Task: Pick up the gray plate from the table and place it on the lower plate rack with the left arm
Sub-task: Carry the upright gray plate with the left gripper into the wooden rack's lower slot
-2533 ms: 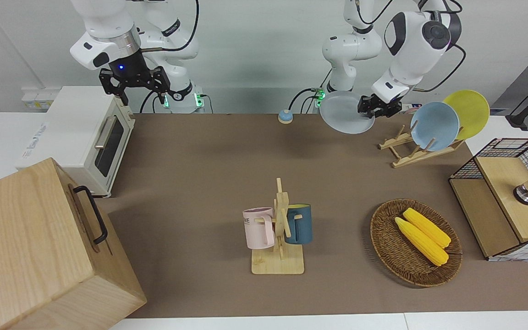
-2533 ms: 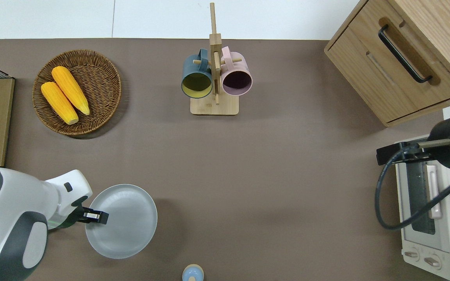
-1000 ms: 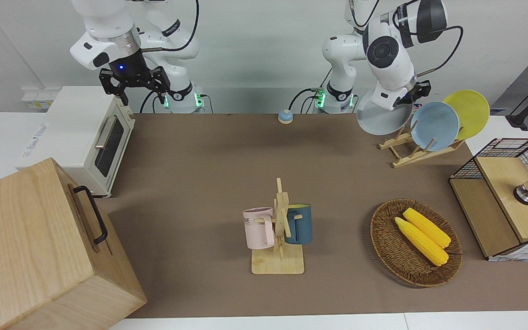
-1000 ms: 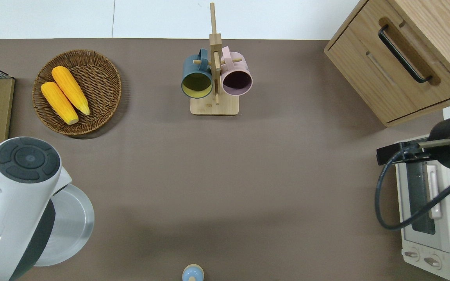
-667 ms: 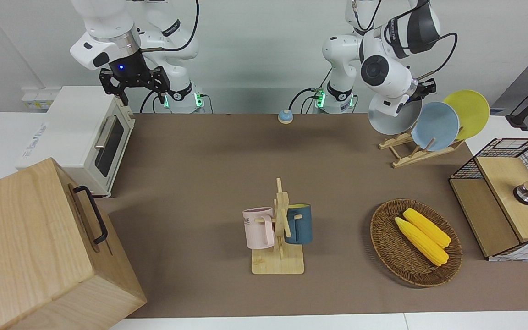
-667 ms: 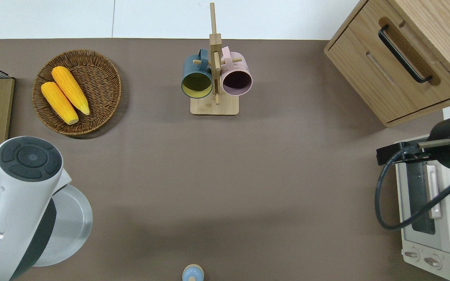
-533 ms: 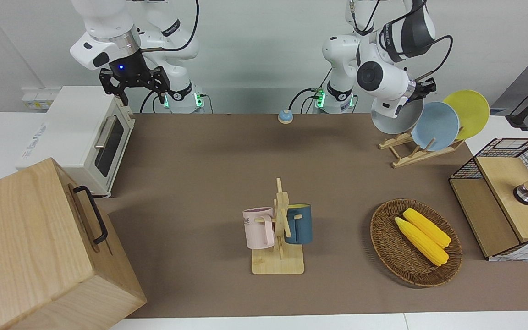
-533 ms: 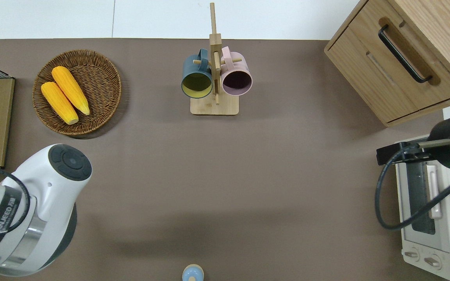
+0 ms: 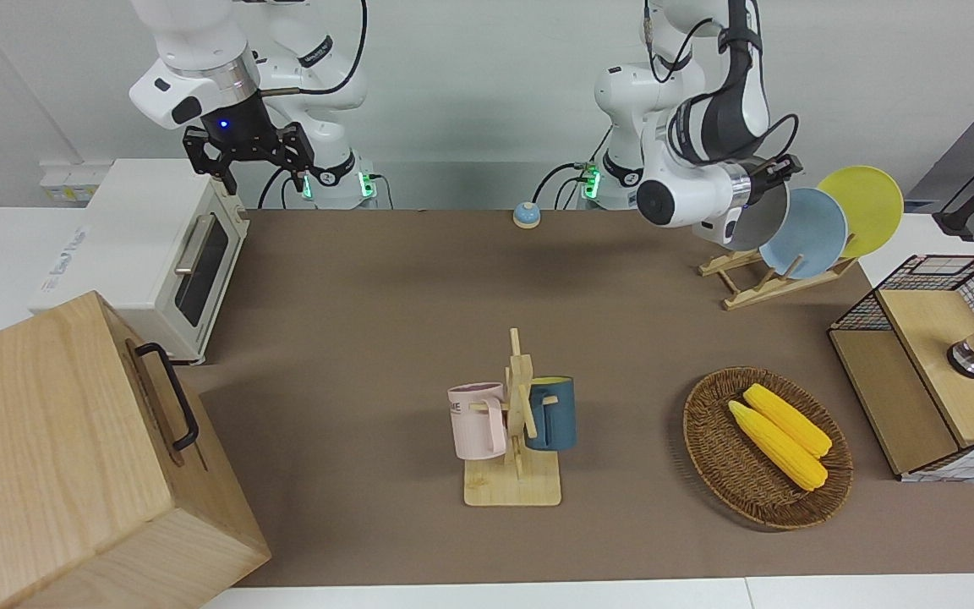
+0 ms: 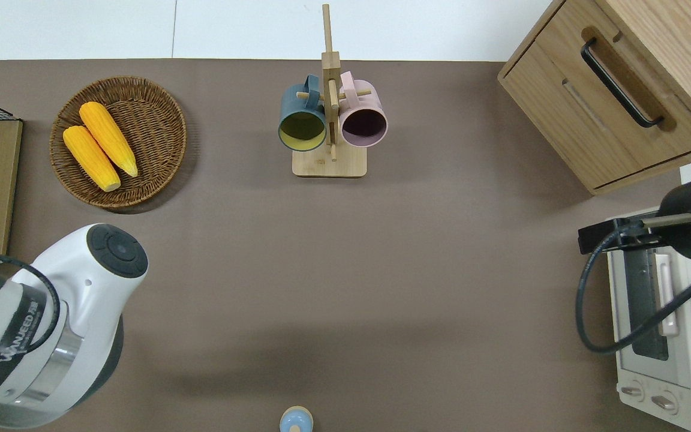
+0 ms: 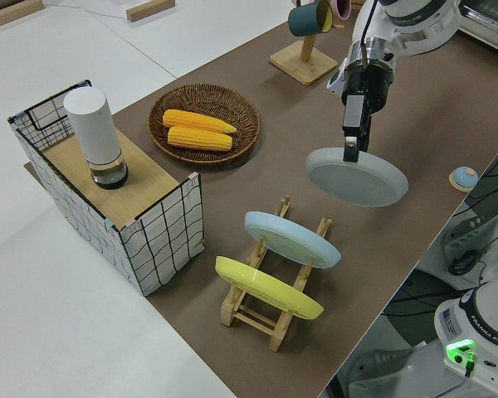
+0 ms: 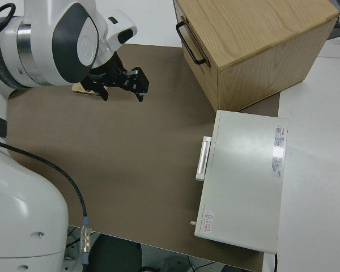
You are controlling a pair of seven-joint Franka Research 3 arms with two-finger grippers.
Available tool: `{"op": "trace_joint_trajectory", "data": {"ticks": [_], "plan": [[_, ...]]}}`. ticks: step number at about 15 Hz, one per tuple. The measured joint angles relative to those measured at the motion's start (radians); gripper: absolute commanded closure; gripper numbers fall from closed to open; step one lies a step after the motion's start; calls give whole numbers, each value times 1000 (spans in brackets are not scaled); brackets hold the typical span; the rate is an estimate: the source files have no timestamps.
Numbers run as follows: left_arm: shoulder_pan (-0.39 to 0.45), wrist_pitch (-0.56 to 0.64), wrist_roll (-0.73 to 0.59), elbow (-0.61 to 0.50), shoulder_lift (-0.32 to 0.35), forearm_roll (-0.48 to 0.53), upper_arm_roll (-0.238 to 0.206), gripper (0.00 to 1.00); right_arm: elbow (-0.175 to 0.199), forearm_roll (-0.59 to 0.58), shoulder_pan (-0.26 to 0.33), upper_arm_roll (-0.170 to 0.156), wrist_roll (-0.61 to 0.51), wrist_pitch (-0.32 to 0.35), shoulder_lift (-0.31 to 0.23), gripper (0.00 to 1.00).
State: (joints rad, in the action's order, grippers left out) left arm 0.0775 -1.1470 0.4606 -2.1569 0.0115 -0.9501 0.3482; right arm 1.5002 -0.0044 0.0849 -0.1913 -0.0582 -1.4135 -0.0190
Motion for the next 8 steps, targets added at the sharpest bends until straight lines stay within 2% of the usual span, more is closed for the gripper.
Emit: {"op": "trace_joint_trajectory", "data": {"ticks": [4,8], "plan": [[-14,43,117,-1,-103,-29,1,1000,0,0,0,0,0,0,0,13],[-16,47,146,-1,-135,-64,0,1000,0,0,0,0,0,0,0,13]]}}
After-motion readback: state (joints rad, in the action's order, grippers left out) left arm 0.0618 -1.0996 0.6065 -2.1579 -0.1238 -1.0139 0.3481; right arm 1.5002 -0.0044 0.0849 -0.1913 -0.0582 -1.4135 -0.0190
